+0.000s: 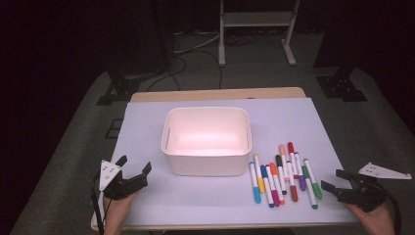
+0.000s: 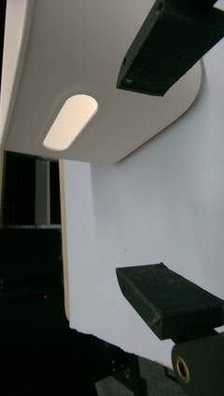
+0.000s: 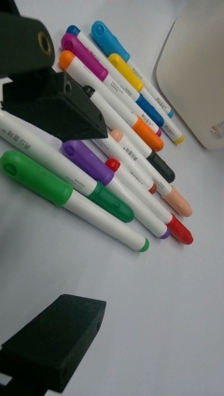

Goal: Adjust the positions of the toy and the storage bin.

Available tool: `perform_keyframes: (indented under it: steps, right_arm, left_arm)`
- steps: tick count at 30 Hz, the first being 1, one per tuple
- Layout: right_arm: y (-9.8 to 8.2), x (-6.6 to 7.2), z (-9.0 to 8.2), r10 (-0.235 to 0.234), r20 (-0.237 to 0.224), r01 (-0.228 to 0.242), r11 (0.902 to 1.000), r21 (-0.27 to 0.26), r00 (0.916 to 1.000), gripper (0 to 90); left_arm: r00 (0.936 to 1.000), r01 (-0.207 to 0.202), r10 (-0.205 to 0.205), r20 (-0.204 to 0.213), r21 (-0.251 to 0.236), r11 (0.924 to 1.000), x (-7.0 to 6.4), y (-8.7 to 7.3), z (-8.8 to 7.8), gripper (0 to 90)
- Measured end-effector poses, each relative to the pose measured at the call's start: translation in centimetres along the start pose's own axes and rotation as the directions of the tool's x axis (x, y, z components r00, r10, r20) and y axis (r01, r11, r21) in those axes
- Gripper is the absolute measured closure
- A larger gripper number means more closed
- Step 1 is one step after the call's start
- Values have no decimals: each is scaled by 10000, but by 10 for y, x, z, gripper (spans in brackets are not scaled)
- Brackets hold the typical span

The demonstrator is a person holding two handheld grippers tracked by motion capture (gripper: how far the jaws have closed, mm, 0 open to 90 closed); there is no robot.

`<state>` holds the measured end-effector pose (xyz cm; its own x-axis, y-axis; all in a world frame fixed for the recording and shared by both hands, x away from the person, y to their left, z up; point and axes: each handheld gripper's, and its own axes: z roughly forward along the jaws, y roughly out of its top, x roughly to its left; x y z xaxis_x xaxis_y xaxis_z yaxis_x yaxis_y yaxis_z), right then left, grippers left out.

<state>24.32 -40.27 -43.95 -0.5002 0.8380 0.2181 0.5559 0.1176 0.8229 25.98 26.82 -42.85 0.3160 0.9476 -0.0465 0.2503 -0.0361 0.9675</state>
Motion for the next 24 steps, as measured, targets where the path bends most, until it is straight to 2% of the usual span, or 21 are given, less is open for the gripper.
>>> perform_keyframes:
  steps: [6,8,9,11,14,15,16,17,19,22,24]
  right_arm:
    - [5,4,1,2,-9,-2,9998,216,10000,133]
    - [9,5,4,-50,-26,52,9982,598,10000,143]
    - [9,5,4,-50,-26,52,9982,598,10000,143]
    - [18,4,7,-73,5,72,9946,1032,10000,149]
    - [25,5,9,-158,-29,161,9918,1269,9999,151]
    - [32,6,12,-384,-50,387,9865,1591,9993,167]
    - [32,6,12,-384,-50,387,9865,1591,9993,167]
    - [39,7,19,-617,-99,624,9780,1989,9980,172]
    - [43,6,25,-759,-47,750,9717,2239,9971,184]
    - [47,4,30,-723,15,697,9671,2446,9974,200]
    - [51,4,36,-770,19,736,9595,2720,9970,230]
  left_arm:
    - [9998,1,-2,-218,-37,10000,1,2,3,27]
    - [9998,-111,112,-176,72,9999,1,0,2,23]
    - [9998,-111,112,-176,72,9999,1,0,2,23]
    - [9996,-37,38,-284,23,10000,4,0,-2,23]
    - [9995,83,-82,-319,36,10000,7,-1,-4,23]
    - [9993,103,-101,-364,56,9999,8,-1,-4,23]
    - [9992,115,-111,-383,100,9999,9,-2,-4,23]
    - [9990,170,-166,-412,99,9998,10,-3,-4,22]
    - [9990,165,-160,-428,104,9998,10,-3,-4,23]
    - [9991,137,-131,-393,155,9998,9,-3,-4,23]
    - [9993,30,-23,-382,197,9998,8,-4,-4,24]
